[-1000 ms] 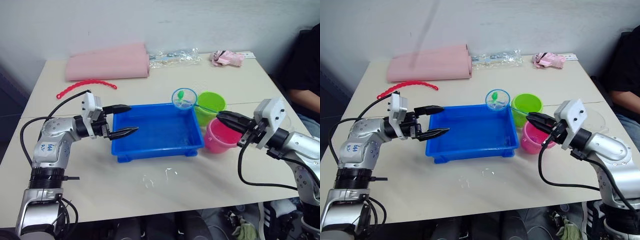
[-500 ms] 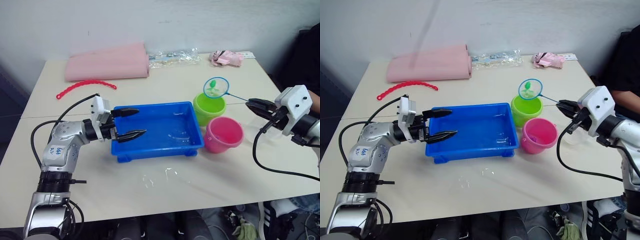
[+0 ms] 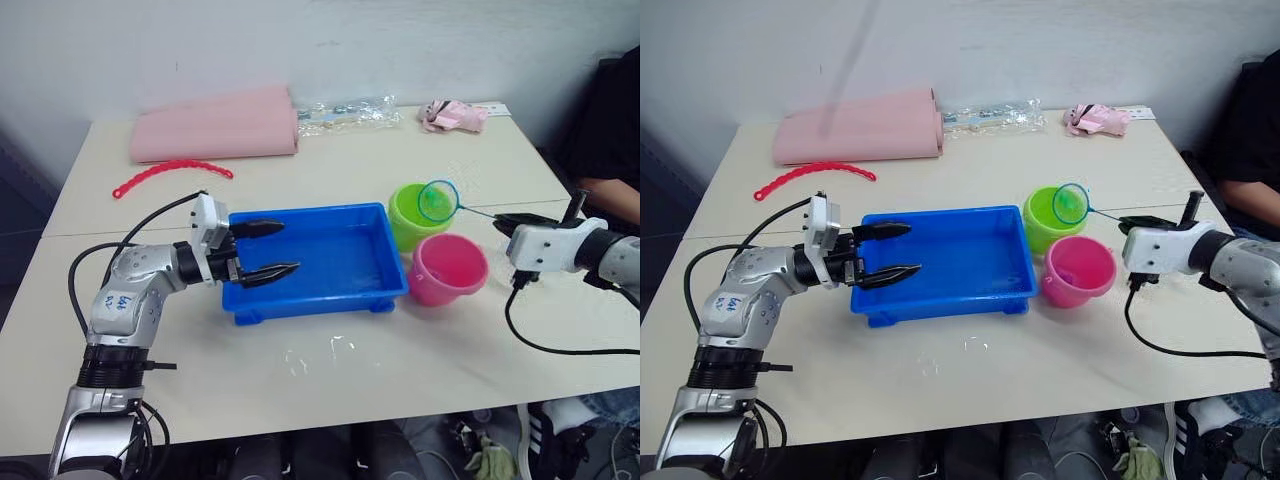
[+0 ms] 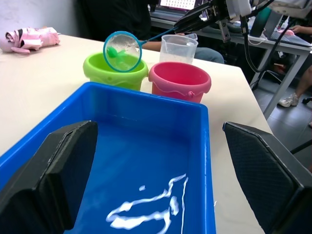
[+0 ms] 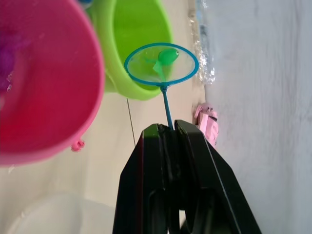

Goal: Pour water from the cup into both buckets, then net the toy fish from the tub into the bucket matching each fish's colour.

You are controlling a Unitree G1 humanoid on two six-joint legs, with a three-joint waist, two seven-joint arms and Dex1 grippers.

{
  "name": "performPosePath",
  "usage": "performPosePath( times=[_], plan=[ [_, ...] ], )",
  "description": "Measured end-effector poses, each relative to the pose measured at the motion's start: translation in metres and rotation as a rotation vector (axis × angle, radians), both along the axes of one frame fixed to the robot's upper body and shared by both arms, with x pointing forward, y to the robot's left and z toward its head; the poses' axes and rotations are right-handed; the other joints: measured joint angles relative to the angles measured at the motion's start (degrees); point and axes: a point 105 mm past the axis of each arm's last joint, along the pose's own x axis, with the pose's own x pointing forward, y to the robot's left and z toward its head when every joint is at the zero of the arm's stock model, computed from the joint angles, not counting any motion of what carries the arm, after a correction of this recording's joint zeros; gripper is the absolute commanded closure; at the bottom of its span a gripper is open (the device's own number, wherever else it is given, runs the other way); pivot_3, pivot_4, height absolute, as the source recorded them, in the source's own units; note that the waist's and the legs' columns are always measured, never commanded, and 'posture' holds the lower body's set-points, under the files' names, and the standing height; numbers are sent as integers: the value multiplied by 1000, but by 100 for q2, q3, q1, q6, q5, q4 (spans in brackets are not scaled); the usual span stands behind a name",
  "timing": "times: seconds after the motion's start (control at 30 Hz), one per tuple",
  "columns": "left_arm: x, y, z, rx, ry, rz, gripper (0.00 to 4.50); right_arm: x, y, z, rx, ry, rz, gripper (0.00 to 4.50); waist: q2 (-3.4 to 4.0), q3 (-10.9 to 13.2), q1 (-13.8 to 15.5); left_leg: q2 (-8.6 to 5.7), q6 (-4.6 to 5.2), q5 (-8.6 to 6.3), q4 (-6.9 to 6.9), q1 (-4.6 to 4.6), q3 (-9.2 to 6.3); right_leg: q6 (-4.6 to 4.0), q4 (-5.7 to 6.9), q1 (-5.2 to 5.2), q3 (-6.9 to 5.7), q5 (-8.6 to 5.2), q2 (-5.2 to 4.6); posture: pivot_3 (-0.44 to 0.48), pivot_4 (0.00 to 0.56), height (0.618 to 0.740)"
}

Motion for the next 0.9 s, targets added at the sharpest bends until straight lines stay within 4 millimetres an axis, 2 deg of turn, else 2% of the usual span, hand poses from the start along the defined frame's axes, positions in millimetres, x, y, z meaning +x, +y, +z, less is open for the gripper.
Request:
performPosePath(
  times=[0.1,0.37,0.47,0.63,0.77,0.9],
  plan=[
    [0,-1,-1,-1,4,-2,33,2,-2,2,-67,-73,27,4500,1,0,-1,-1,-1,1,5,2,2,0,5,0,3,0,-1,0,150,740],
    [0,-7,-3,-15,8,-12,33,3,4,21,-156,-260,104,4500,1,0,-6,5,-6,3,4,4,5,0,6,-1,8,0,5,0,150,740],
    [0,-7,-3,-15,6,-12,33,4,8,20,-201,-276,133,4500,1,0,-10,5,-6,3,4,5,7,0,6,-1,10,0,5,0,150,740],
    [0,-7,-5,-11,7,-17,33,9,7,3,-246,-215,141,4500,3,1,-8,4,-6,3,5,5,10,0,8,-2,12,0,4,0,150,740],
    [1,-11,-6,-9,5,-32,33,11,8,15,-276,-293,148,4500,4,2,-5,6,-6,4,5,5,9,-1,10,-3,12,-1,6,0,150,740],
    [0,-13,-7,-9,6,-38,33,11,7,13,-298,-308,149,4500,4,2,-7,6,-6,4,5,6,11,-1,10,-3,14,-1,6,0,150,740]
  ],
)
